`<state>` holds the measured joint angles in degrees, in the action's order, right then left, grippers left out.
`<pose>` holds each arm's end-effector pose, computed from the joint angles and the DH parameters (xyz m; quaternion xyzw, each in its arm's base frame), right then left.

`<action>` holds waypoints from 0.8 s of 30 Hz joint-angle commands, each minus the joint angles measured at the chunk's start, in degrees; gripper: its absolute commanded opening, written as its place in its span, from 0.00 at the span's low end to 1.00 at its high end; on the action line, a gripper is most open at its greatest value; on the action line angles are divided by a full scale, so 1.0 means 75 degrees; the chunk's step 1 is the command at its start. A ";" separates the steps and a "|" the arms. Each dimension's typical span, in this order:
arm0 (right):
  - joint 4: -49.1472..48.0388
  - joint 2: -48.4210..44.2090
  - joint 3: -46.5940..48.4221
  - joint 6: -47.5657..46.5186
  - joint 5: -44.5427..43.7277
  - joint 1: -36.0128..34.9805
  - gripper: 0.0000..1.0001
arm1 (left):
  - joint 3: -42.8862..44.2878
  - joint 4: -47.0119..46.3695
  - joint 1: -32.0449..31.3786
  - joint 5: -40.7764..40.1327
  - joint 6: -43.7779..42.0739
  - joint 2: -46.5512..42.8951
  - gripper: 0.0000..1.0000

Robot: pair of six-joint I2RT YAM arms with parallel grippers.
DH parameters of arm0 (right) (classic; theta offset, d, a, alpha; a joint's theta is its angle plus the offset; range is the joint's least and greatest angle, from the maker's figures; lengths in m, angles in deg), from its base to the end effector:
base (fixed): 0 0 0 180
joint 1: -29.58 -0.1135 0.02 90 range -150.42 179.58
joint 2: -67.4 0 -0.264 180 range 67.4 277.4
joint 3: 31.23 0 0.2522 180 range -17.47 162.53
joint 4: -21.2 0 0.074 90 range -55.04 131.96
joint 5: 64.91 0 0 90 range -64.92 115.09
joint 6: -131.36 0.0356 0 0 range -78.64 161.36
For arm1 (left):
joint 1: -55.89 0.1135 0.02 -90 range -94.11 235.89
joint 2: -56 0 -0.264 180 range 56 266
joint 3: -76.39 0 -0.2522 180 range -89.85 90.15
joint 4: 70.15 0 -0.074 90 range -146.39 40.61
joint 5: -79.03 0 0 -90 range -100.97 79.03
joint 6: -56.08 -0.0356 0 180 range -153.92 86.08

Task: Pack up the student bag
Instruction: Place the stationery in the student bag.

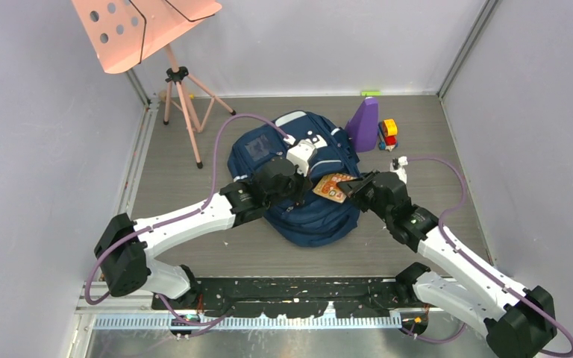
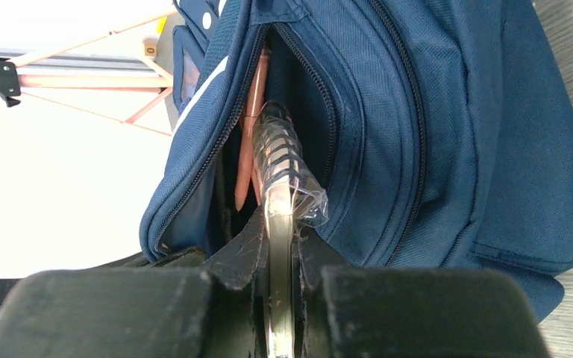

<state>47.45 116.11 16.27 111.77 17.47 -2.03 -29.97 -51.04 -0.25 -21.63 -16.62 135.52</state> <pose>0.1685 0.0981 0.2561 0.3158 0.7930 0.3668 0.3700 0.1847 -0.2634 0.3012 0.2321 0.8085 -0.2571 0.4757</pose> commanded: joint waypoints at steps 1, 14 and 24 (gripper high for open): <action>-0.0281 0.0047 -0.0129 0.0561 -0.1804 -0.0636 0.01 | 0.0385 -0.1275 -0.0097 0.0517 0.0350 -0.0150 0.00; -0.2947 0.2411 -0.0348 0.0776 -0.3473 -0.1284 0.01 | 0.0239 -0.1449 -0.0095 0.1015 0.0736 -0.0096 0.00; -0.4485 0.4157 -0.0052 0.0559 -0.4204 -0.1386 0.14 | 0.0197 -0.1504 -0.0097 0.1125 0.0825 0.0034 0.00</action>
<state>16.87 143.61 14.15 117.81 -7.97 -12.41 -29.99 -52.36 -0.12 -18.59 -13.21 136.92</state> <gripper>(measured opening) 0.139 0.039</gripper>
